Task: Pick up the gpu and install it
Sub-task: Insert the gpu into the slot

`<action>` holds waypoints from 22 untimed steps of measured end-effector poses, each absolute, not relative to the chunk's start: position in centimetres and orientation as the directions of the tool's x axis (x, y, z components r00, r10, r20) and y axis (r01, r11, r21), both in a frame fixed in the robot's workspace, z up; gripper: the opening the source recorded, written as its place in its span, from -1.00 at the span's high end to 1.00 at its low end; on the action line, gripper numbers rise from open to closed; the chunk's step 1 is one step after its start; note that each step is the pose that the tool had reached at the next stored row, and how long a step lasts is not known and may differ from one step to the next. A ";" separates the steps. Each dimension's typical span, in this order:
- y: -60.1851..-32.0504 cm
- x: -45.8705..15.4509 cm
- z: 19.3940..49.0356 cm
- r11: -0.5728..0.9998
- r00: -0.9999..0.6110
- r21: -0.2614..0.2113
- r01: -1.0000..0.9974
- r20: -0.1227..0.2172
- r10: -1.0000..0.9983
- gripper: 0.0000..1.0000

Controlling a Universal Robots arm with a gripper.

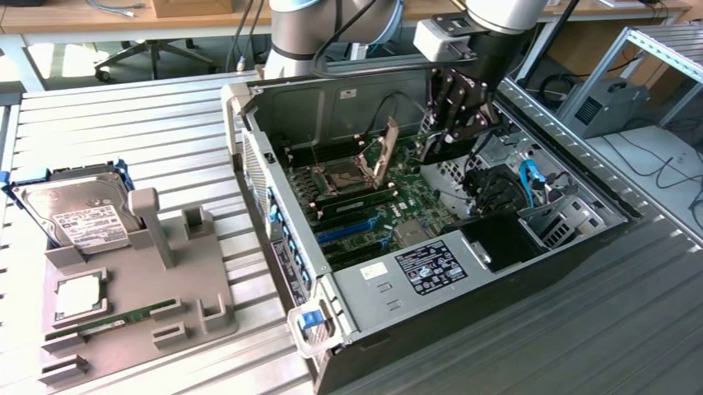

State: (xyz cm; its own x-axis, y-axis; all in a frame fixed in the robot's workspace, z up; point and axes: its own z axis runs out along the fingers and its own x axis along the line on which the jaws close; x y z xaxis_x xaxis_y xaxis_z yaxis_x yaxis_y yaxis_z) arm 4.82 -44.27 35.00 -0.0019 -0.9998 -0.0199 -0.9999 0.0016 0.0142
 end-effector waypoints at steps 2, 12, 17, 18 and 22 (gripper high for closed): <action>-44.3 4.8 35.0 0.002 -0.002 0.014 -1.000 -0.020 -1.000 0.47; -44.5 4.8 35.0 0.002 -0.002 0.014 -1.000 -0.020 -1.000 0.47; -44.6 4.7 35.0 0.002 -0.002 0.014 -1.000 -0.020 -1.000 0.47; -44.7 4.7 35.0 0.001 -0.002 0.014 -1.000 -0.020 -1.000 0.47; -44.7 4.7 35.0 0.002 -0.002 0.014 -1.000 -0.020 -1.000 0.47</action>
State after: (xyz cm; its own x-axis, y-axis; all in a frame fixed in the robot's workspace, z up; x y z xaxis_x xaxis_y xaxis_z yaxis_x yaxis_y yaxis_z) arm 4.69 -44.74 34.96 -0.0018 -0.9998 -0.0199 -0.9999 0.0015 0.0142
